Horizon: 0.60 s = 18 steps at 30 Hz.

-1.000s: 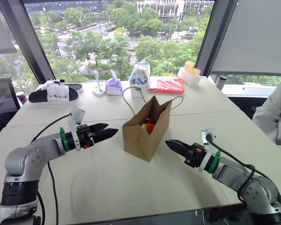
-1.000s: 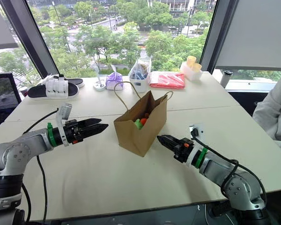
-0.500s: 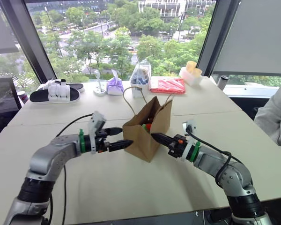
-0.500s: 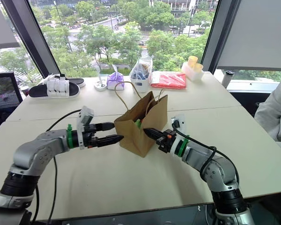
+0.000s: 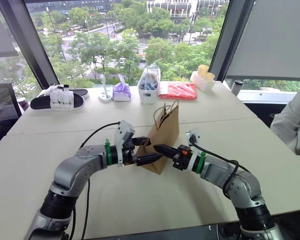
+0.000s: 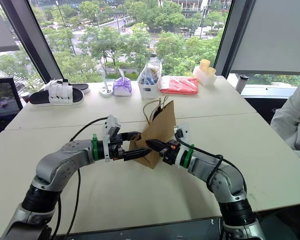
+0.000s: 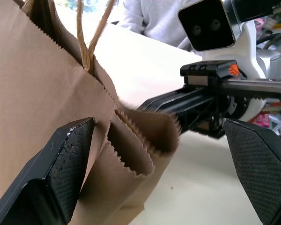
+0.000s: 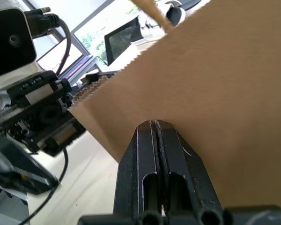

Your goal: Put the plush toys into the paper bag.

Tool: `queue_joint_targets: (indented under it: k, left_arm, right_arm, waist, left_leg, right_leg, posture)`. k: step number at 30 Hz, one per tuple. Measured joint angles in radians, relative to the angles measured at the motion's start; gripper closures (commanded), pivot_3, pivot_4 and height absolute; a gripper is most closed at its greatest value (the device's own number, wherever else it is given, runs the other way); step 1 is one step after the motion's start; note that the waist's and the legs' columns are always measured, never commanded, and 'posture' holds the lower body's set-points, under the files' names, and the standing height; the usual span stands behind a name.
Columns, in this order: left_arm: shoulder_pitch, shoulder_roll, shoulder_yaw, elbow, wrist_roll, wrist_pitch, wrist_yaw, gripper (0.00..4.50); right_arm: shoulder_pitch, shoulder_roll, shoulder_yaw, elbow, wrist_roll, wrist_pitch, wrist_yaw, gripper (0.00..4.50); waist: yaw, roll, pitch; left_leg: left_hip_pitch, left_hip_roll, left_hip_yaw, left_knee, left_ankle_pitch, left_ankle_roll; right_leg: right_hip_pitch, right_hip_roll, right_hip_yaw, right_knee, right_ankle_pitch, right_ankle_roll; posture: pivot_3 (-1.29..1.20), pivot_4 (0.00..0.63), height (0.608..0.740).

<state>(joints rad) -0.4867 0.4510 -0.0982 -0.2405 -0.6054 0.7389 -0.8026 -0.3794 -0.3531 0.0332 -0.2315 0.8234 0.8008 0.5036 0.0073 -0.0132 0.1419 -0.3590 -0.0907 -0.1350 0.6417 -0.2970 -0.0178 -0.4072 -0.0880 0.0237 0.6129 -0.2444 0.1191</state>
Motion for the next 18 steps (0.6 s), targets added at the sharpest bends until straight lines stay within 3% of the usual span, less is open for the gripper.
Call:
queue_joint_targets:
  k: [8,14,18]
  left_arm:
    - [0.028,0.031,0.038,-0.011,0.007,0.000,0.047,0.00]
    - [0.093,0.119,0.133,-0.029,-0.014,0.020,0.047,0.00]
    - [0.102,0.113,0.123,-0.058,-0.014,0.019,0.053,0.00]
  right_arm:
    - [-0.003,0.000,-0.007,-0.004,-0.025,0.002,-0.007,4.46]
    - [0.058,-0.056,-0.104,-0.027,-0.021,0.009,-0.012,4.46]
    - [0.075,-0.057,-0.116,-0.080,0.011,0.038,-0.007,4.46]
  waist:
    - [0.000,0.000,0.000]
    - [0.003,0.000,0.000]
    - [0.004,0.000,0.000]
  left_leg:
    - [0.000,0.000,0.000,0.000,0.000,0.000]
    - [0.000,0.000,0.000,0.000,0.000,0.000]
    - [0.000,0.000,0.000,0.000,0.000,0.000]
  right_leg:
    - [0.000,0.000,0.000,0.000,0.000,0.000]
    - [0.000,0.000,0.000,0.000,0.000,0.000]
    - [0.000,0.000,0.000,-0.001,0.000,0.000]
  posture:
    - [0.00,0.150,0.740]
    - [0.00,0.150,0.740]
    - [0.00,0.150,0.740]
